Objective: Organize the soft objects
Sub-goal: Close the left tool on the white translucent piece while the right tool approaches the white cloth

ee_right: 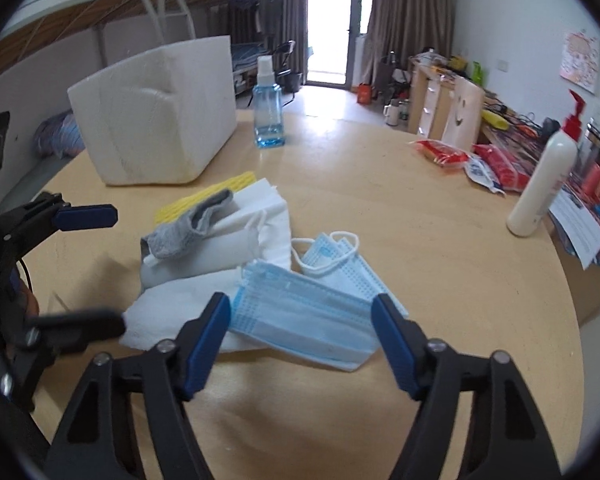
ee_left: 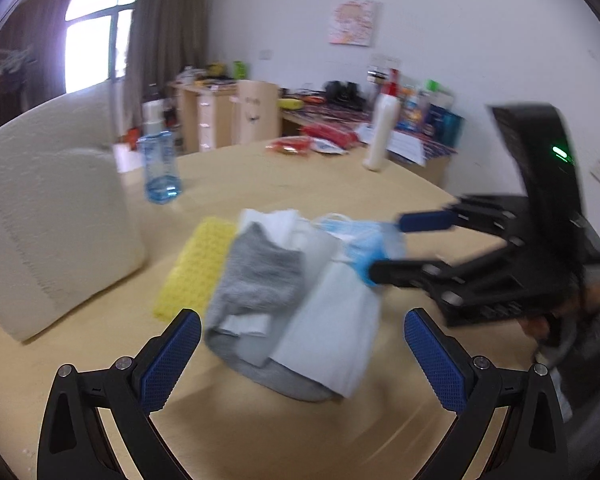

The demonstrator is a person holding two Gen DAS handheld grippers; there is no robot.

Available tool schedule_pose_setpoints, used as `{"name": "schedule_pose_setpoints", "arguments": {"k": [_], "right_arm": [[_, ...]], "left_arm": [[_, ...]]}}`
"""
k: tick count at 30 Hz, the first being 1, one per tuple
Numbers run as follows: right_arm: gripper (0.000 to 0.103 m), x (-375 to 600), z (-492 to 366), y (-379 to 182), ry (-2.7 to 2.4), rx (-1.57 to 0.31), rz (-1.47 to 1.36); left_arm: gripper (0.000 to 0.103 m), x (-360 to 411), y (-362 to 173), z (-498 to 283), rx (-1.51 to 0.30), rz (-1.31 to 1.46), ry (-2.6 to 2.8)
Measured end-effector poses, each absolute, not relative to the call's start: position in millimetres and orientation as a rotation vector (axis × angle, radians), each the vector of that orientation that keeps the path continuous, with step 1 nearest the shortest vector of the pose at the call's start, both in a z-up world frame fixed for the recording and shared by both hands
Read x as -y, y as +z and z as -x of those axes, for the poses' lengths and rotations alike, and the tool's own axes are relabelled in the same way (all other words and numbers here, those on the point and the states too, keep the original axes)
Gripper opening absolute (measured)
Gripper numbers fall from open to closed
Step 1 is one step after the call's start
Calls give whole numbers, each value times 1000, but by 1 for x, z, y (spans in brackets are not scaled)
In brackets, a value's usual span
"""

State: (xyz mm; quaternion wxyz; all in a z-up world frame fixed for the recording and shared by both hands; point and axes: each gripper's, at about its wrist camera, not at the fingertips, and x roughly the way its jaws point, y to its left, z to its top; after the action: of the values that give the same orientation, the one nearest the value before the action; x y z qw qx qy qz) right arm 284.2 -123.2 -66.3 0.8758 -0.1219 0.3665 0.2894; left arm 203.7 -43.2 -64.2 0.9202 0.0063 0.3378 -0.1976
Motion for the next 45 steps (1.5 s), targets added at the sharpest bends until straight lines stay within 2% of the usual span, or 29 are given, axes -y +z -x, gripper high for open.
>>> {"name": "schedule_pose_setpoints", "arguments": {"k": [5, 8, 10, 14, 16, 21, 36, 39, 42, 45], "right_arm": [[55, 124, -285, -70, 634, -785, 298], [41, 129, -287, -76, 633, -805, 309], [38, 133, -291, -79, 619, -826, 302], [37, 145, -293, -81, 590, -839, 275], [37, 151, -291, -79, 571, -839, 262], [37, 161, -289, -77, 547, -841, 242], [37, 166, -289, -85, 586, -847, 229], [37, 167, -289, -86, 591, -851, 227], [37, 167, -288, -87, 596, -851, 226], [37, 166, -287, -85, 607, -844, 221]], "left_arm": [[102, 56, -65, -198, -687, -36, -519], [102, 64, -68, -197, -682, -71, -517], [102, 70, -70, -197, -689, -96, -516], [98, 69, -72, -203, -699, -122, -474], [90, 62, -74, -208, -714, -96, -446], [81, 65, -79, -206, -749, -101, -512], [80, 38, -87, -233, -809, 6, -386], [72, 33, -89, -239, -821, 23, -363], [58, 32, -92, -245, -841, 30, -339], [53, 33, -91, -245, -838, 18, -328]]}}
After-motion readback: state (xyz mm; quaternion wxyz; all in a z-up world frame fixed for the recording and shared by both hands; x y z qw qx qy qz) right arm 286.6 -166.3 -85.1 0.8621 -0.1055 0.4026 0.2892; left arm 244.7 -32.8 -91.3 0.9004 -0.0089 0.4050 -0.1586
